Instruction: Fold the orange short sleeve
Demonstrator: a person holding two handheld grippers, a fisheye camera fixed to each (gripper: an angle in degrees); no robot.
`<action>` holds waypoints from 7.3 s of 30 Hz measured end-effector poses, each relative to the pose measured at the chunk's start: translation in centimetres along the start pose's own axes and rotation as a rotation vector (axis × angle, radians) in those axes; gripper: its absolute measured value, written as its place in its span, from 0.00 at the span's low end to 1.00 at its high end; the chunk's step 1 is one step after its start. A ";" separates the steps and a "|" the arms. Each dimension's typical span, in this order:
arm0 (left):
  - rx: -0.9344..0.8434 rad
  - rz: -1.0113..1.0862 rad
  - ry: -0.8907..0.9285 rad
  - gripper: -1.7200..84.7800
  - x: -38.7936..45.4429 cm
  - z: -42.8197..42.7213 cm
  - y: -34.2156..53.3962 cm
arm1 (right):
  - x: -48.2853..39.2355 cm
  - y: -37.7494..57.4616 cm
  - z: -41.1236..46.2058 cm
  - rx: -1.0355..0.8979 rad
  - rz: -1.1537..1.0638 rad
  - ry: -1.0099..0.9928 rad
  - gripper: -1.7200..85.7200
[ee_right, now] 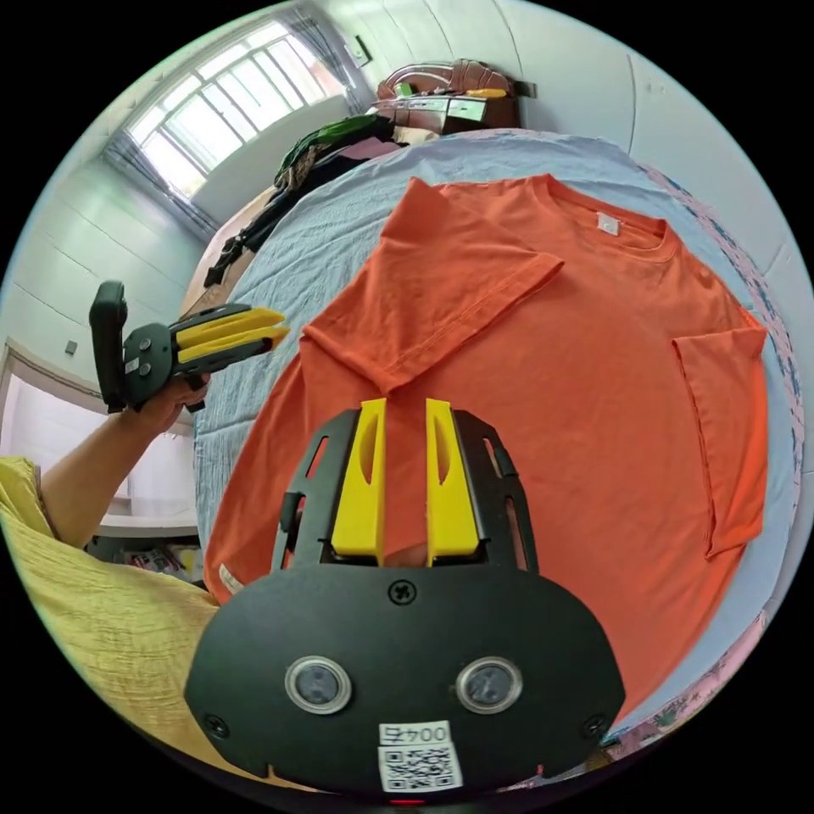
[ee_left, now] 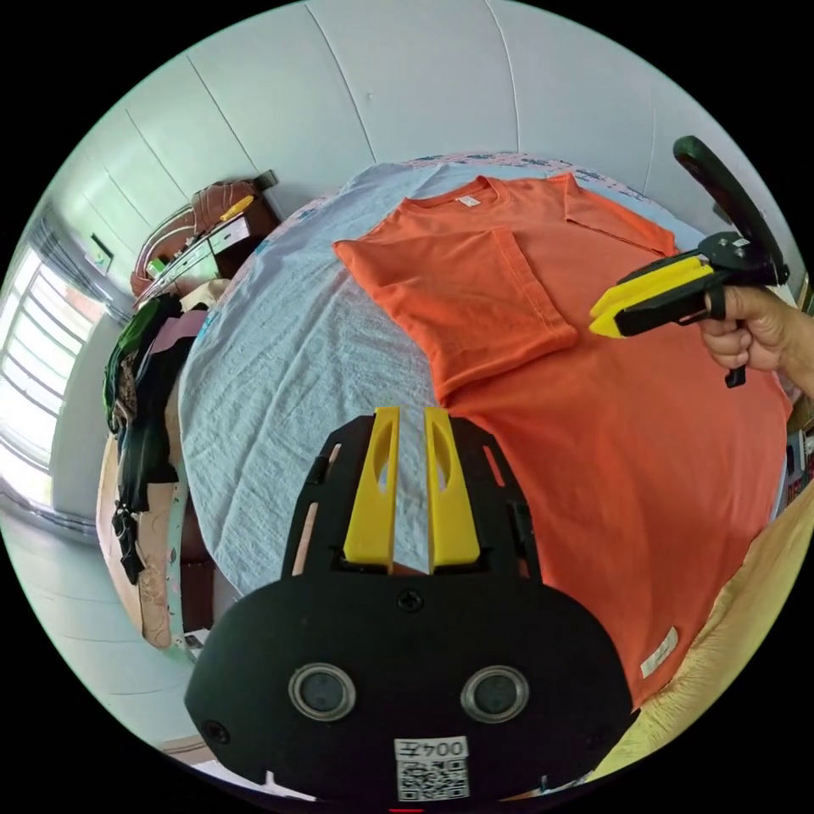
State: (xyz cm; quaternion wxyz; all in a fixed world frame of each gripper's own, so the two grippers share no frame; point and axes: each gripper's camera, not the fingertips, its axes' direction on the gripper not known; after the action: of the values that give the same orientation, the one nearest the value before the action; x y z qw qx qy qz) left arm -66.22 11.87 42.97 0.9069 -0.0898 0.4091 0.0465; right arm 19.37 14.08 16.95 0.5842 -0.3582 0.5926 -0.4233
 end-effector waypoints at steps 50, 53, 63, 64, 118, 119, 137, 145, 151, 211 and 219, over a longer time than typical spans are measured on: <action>0.076 -0.026 -0.036 0.02 3.0 1.2 -2.4 | 12.5 -22.8 -1.1 -0.006 0.131 -0.057 0.12; 0.016 -0.127 0.080 0.02 0.9 2.6 -2.0 | 14.7 -18.3 -1.1 -0.025 0.210 -0.041 0.12; 0.015 -0.386 0.218 0.02 -4.1 3.1 -0.8 | 13.5 -14.4 1.0 0.031 0.244 -0.059 0.04; 0.015 -0.395 0.223 0.02 -4.3 3.0 -0.8 | 13.1 -14.3 1.4 0.015 0.248 0.021 0.03; 0.012 -0.044 0.257 0.03 1.3 -10.9 -4.3 | -11.5 9.5 -5.2 -0.011 -0.018 0.230 0.08; 0.011 -0.031 0.291 0.02 2.1 -12.0 -3.3 | -10.7 11.7 -6.4 -0.036 0.047 0.236 0.07; -0.144 -0.042 0.302 0.03 11.5 -15.9 7.2 | -9.3 23.4 -9.0 -0.221 0.152 0.339 0.05; -0.137 -0.199 0.371 0.03 6.4 -18.8 10.4 | -7.2 26.7 -14.5 -0.048 0.180 0.209 0.03; -0.094 -0.448 0.467 0.04 -0.3 -24.1 20.7 | -1.5 34.5 -23.8 0.147 0.360 0.061 0.07; 0.025 -1.131 1.044 0.11 -11.6 -18.1 40.5 | 14.8 43.9 -26.0 0.271 0.824 -0.413 0.12; 0.035 -1.139 1.083 0.11 -11.5 -17.5 40.3 | 13.9 43.8 -25.7 0.266 0.800 -0.412 0.07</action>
State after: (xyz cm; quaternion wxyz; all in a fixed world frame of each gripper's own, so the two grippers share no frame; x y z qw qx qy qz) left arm -93.09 47.71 35.21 0.4666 -0.2818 0.6859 -0.4822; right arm -3.97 20.26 -29.85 0.8479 -0.1001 0.4963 -0.1571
